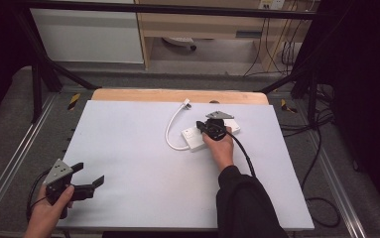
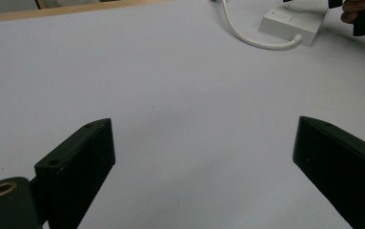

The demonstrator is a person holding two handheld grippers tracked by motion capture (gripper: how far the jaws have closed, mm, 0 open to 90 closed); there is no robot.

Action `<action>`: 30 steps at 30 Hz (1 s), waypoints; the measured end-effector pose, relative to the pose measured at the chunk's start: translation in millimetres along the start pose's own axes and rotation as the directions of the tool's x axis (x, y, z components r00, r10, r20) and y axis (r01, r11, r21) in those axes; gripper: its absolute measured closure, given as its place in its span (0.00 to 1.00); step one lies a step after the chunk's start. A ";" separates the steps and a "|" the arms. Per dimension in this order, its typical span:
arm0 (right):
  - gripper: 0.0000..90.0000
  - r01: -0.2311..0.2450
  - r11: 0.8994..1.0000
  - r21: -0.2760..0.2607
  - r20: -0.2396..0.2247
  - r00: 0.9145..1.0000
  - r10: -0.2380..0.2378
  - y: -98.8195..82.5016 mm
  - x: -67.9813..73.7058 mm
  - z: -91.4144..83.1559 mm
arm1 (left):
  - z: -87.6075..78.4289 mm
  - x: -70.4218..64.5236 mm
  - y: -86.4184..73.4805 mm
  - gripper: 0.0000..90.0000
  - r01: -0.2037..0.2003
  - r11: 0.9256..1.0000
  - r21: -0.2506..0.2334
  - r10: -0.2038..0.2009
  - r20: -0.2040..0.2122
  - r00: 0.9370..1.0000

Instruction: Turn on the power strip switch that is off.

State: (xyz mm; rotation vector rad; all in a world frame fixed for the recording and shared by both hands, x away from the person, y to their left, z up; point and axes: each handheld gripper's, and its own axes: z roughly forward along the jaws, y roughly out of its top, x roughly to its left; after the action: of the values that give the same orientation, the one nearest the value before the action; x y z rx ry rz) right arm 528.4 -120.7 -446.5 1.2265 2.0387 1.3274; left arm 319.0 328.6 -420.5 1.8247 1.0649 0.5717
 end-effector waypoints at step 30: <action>1.00 -0.034 0.998 -0.058 -0.035 0.999 0.032 12.0 -0.7 -16.2 | -0.5 0.4 -0.1 0.08 -0.001 1.000 0.000 0.001 -0.002 1.000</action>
State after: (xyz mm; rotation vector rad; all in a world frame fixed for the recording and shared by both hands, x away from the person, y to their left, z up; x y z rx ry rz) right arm 522.4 -127.8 -428.6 1.2253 1.9956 1.4224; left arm 318.9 329.1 -420.4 1.8249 1.0655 0.5737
